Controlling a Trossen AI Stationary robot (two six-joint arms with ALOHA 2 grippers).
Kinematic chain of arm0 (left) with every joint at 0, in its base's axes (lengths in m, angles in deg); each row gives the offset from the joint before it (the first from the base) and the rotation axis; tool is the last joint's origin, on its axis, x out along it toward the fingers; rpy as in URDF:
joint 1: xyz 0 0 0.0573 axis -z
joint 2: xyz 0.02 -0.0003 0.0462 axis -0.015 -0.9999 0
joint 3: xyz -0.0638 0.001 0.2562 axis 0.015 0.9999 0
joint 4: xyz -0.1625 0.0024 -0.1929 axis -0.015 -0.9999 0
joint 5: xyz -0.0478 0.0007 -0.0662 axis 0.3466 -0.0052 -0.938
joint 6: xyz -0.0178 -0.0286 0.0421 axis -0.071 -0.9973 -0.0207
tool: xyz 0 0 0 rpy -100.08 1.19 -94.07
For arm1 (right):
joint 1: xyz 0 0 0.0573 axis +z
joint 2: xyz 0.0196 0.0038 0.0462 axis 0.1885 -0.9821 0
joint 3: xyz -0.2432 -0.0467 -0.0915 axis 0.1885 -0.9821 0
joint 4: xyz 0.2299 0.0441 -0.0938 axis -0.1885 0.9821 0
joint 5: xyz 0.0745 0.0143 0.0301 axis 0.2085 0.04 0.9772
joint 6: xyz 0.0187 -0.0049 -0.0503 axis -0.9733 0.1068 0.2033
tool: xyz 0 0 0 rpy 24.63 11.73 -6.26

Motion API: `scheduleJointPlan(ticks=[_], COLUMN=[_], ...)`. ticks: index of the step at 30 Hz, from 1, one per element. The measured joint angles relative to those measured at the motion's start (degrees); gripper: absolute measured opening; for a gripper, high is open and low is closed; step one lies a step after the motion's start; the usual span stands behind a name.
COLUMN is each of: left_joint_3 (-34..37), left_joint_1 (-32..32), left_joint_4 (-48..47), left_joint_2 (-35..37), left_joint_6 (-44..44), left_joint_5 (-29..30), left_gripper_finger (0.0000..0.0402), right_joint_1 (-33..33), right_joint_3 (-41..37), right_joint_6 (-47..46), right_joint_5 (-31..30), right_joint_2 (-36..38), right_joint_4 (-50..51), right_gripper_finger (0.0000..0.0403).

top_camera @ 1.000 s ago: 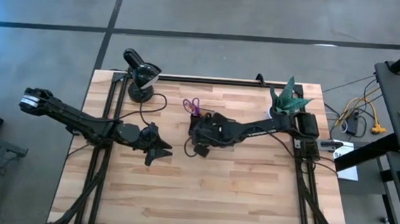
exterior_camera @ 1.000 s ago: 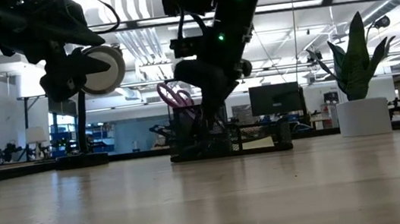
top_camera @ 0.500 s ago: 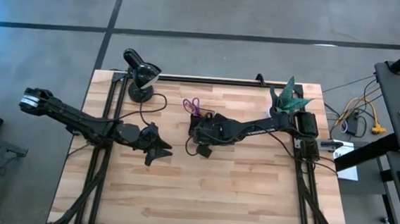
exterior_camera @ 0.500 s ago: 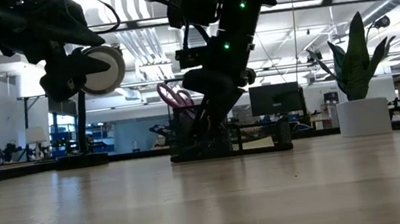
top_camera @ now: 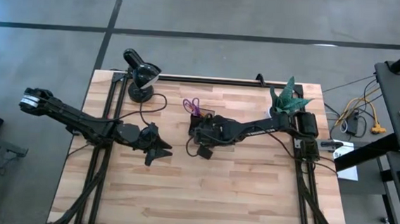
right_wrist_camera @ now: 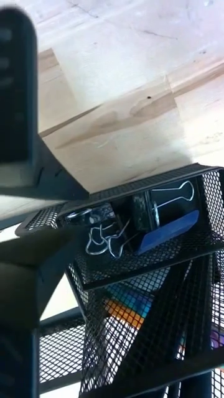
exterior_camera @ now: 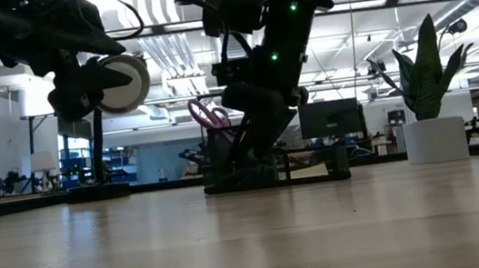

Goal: Pick and place office supplies into organizer
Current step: Return to Home Position

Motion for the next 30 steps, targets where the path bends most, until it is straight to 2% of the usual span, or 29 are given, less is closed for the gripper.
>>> scheduleJointPlan(ticks=[6, 11, 14, 17, 19, 24, 27, 30], left_joint_3=[0.0, 0.0, -0.9, -3.56, -4.57, -6.13, -6.16, -5.81], left_joint_1=[0.0, 0.0, -0.33, -1.64, -2.56, -4.61, -4.84, -4.83], left_joint_4=[0.01, 0.5, 0.75, 0.46, -0.16, -0.53, -0.29, -1.08], left_joint_2=[0.0, 0.01, 0.95, 4.07, 6.55, 11.81, 14.28, 16.69], left_joint_6=[-0.33, -0.7, -7.61, -6.36, -4.02, -1.16, 3.08, 2.49], left_joint_5=[-0.02, 0.0, -1.86, -4.12, -3.94, -2.72, -1.79, -1.86], left_gripper_finger=[0.0162, 0.0162, 0.0162, 0.0162, 0.0162, 0.0162, 0.0162, 0.0162], right_joint_1=[1.79, 7.48, 11.81, 14.69, 15.24, 13.22, 12.54, 12.53], right_joint_3=[0.0, 0.86, 2.57, 4.08, 4.96, 4.89, 4.83, 4.98], right_joint_6=[-6.0, -6.14, -3.07, 3.03, 4.16, 0.0, -0.32, -0.71], right_joint_5=[-0.45, -0.81, -4.76, -8.13, -8.21, -5.15, -5.12, -6.47], right_joint_2=[0.17, 0.57, 1.28, 2.12, 3.03, 8.08, 11.81, 15.61], right_joint_4=[4.47, 4.25, 4.05, 4.64, 6.63, 10.14, 9.92, 9.43], right_gripper_finger=[0.014, 0.0169, 0.0171, 0.0167, 0.0163, 0.015, 0.0142, 0.0136])
